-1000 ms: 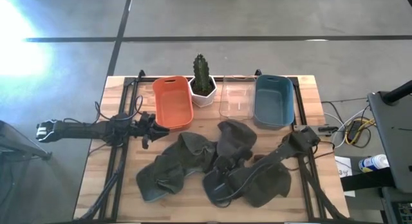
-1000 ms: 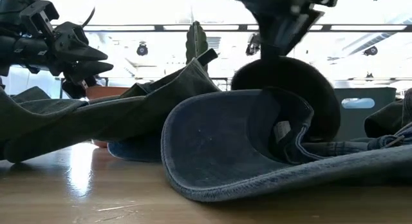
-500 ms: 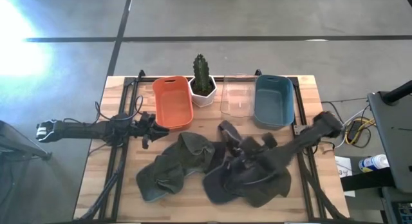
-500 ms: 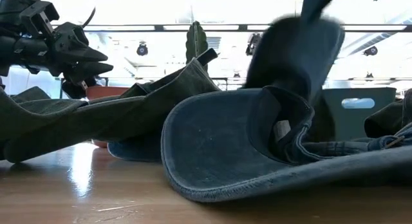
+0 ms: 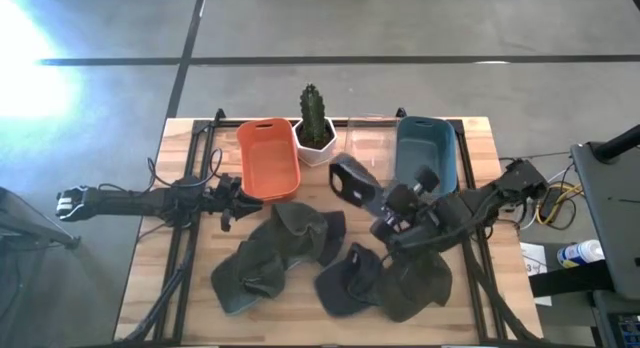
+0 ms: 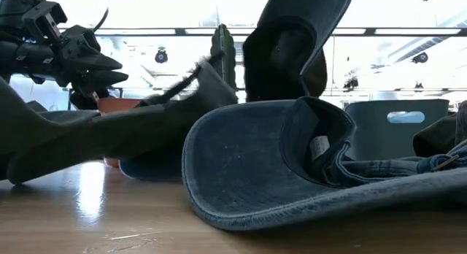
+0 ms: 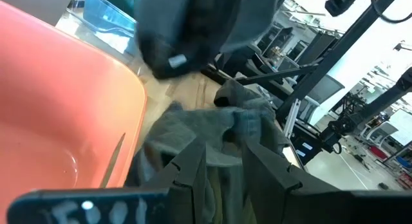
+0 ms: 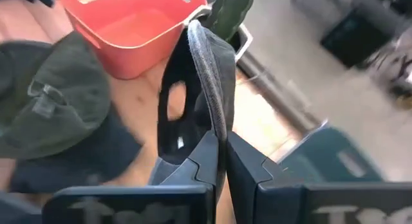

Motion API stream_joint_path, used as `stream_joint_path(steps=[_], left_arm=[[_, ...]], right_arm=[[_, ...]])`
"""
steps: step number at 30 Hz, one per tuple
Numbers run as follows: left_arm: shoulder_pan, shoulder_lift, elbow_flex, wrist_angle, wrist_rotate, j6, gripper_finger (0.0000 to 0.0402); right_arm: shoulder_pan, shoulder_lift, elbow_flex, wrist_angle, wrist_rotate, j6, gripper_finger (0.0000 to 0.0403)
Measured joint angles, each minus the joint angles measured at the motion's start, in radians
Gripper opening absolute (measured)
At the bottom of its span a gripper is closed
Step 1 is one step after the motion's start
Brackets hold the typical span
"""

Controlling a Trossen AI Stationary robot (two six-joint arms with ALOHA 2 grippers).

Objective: Pick & Place hat
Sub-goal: Put the left black cap into the blue bin

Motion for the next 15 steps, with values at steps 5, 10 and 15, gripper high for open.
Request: stream_joint_path(steps=[5,10,15], left_arm=[[0.000,0.000,0.000,-0.002,0.000,0.000,0.0094],[0.000,0.000,0.000,-0.005,0.000,0.000,0.0094],[0.000,0.000,0.000,-0.005,0.000,0.000,0.0094]], right_arm=[[-0.016,-0.026,0.009,-0.002,0.118,-0.156,0.0013],[-0.037,-0.045,-0.005,-0.001,0.135,-0.452,0.0013],[-0.116,-0.079,-0.076,-0.002,0.081,-0.571,0.0013]])
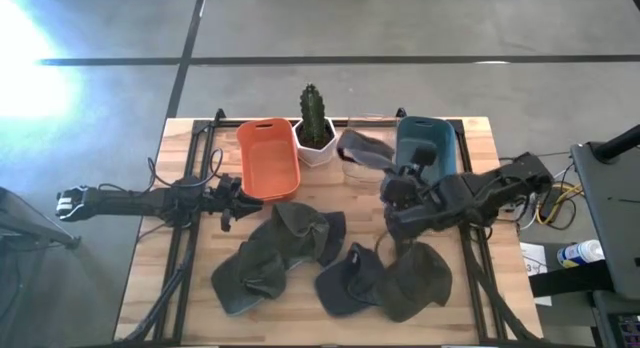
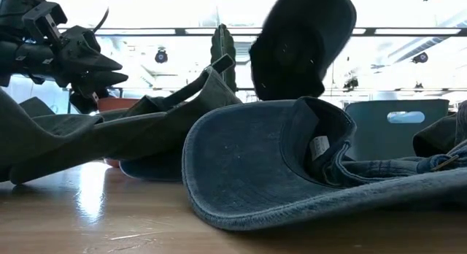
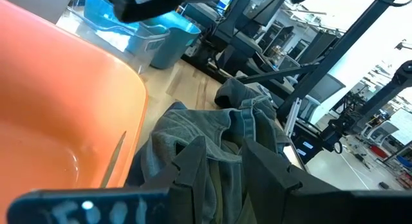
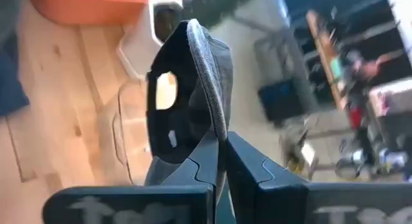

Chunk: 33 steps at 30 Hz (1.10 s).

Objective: Pick & Place hat
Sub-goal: Put the left black cap into the blue bin

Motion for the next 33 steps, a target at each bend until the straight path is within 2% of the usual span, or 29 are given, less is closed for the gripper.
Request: stream_joint_path(steps=[5,12,16,17,19,23,25,28,33], left_arm=[[0.000,0.000,0.000,0.000,0.000,0.000,0.0094],[0.000,0.000,0.000,0.000,0.000,0.000,0.0094],[0.000,0.000,0.000,0.000,0.000,0.000,0.0094],[0.000,0.000,0.000,0.000,0.000,0.000,0.0094],[0.000,0.000,0.000,0.000,0.000,0.000,0.0094],[0.000,0.000,0.000,0.000,0.000,0.000,0.0094],[0.000,0.000,0.000,0.000,0.000,0.000,0.0094],[0.000,0.000,0.000,0.000,0.000,0.000,0.0094],[0.000,0.000,0.000,0.000,0.000,0.000,0.0094]], right_arm=[[-0.106,-0.099,-0.047,0.019,-0.268,0.207,0.0013],[-0.120,-0.361,-0.162,0.314,-0.756,0.307,0.0013],[-0.103,-0.503,-0.259,0.453,-0.873,0.388,0.0013],[-0.095,-0.534,-0.283,0.492,-0.859,0.385,0.0013],[-0.078,-0.585,-0.319,0.560,-0.757,0.353,0.0013],[-0.044,-0.655,-0.333,0.566,-0.431,0.256,0.0013],[-0.035,-0.671,-0.316,0.483,-0.267,0.230,0.0013],[-0.034,-0.677,-0.285,0.329,-0.076,0.217,0.0013],[-0.036,-0.655,-0.282,0.110,0.156,0.256,0.0013]])
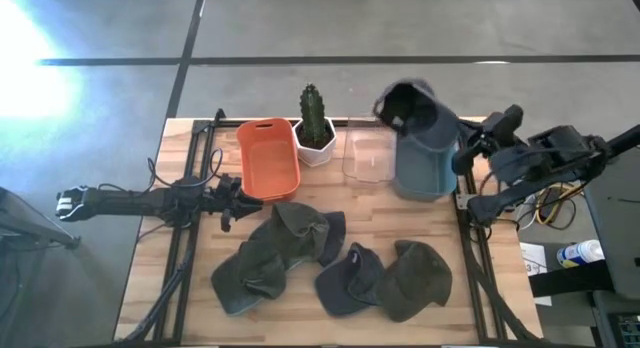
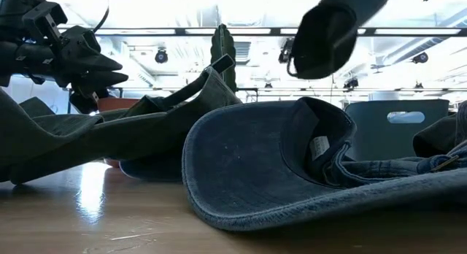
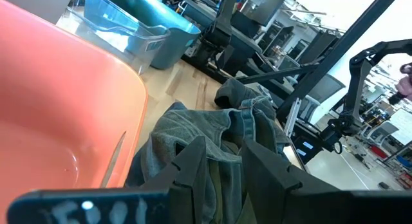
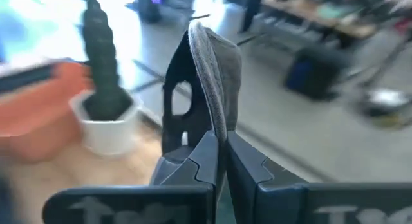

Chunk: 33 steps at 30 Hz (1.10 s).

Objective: Pick & Place hat
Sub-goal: Put the left black cap into the blue bin

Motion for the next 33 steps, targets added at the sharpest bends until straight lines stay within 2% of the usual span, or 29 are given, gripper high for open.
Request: stream_joint_path(steps=[3,6,8,13,16,25,33], left_arm=[[0.000,0.000,0.000,0.000,0.000,0.000,0.0094],[0.000,0.000,0.000,0.000,0.000,0.000,0.0094],[0.000,0.000,0.000,0.000,0.000,0.000,0.0094],[0.000,0.000,0.000,0.000,0.000,0.000,0.0094],[0.000,0.000,0.000,0.000,0.000,0.000,0.0094],[0.000,0.000,0.000,0.000,0.000,0.000,0.0094],[0.000,0.000,0.000,0.000,0.000,0.000,0.0094]], right_arm=[[-0.035,0.036,-0.016,-0.112,0.023,0.050,0.0013],[-0.114,0.058,-0.069,-0.106,-0.009,-0.046,0.0013],[-0.188,0.085,-0.111,-0.107,-0.067,-0.059,0.0013],[-0.393,0.146,-0.232,-0.109,-0.330,-0.038,0.0013],[-0.458,0.179,-0.297,-0.106,-0.413,0.002,0.0013],[-0.459,0.282,-0.423,-0.108,-0.470,0.008,0.0013],[-0.402,0.373,-0.440,-0.099,-0.505,-0.035,0.0023]])
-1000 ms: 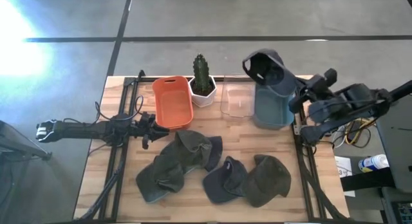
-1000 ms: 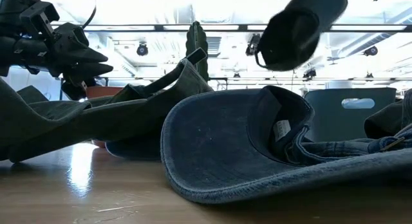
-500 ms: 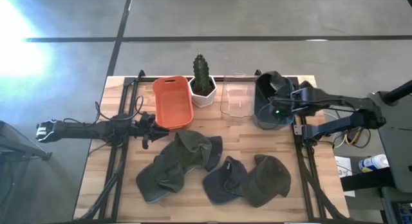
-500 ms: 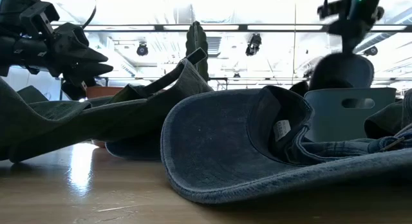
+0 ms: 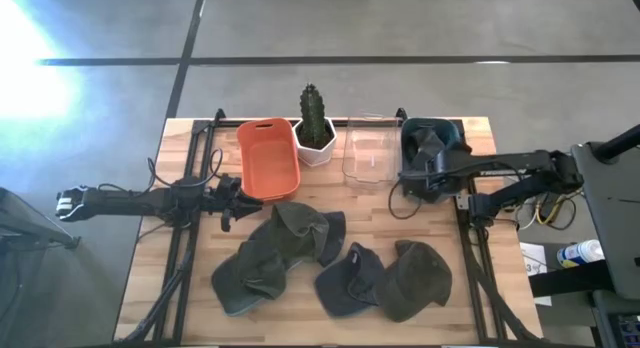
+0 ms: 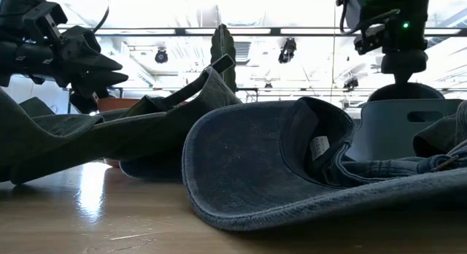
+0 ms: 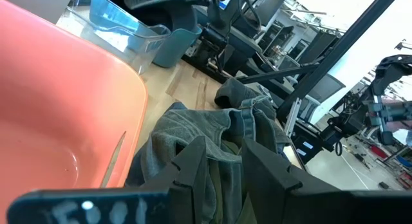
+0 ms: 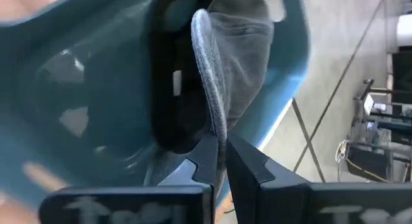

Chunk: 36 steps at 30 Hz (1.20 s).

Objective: Pick & Place hat
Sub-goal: Put the left black cap into the blue bin, then put the black cap into the blue bin

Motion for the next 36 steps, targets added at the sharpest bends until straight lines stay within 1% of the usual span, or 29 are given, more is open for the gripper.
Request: stream_joint_path(steps=[4,10,12,16,19,23,26,29,33,36], left_arm=[[0.000,0.000,0.000,0.000,0.000,0.000,0.0094],[0.000,0.000,0.000,0.000,0.000,0.000,0.0094],[0.000,0.000,0.000,0.000,0.000,0.000,0.0094],[0.000,0.000,0.000,0.000,0.000,0.000,0.0094],[0.000,0.000,0.000,0.000,0.000,0.000,0.0094],[0.000,0.000,0.000,0.000,0.000,0.000,0.0094],[0.000,0.000,0.000,0.000,0.000,0.000,0.0094],[0.000,0.000,0.000,0.000,0.000,0.000,0.0094],[0.000,0.000,0.000,0.000,0.000,0.000,0.0094],[0.000,0.000,0.000,0.000,0.000,0.000,0.0094]], right_arm=[[0.030,0.004,0.009,0.058,-0.074,-0.051,0.0066],[0.066,-0.021,0.041,0.084,-0.204,-0.065,0.0158],[0.087,-0.028,0.060,0.086,-0.251,-0.093,0.0184],[0.137,-0.029,0.107,0.109,-0.377,-0.124,0.0219],[0.174,-0.028,0.152,0.124,-0.447,-0.110,0.0234],[0.219,-0.027,0.214,0.175,-0.495,-0.038,0.0242],[0.250,-0.027,0.255,0.255,-0.554,0.019,0.0240],[0.278,-0.012,0.288,0.376,-0.601,0.060,0.0237],[0.322,0.051,0.320,0.506,-0.626,0.072,0.0233],[0.358,0.138,0.355,0.522,-0.629,0.063,0.0233]])
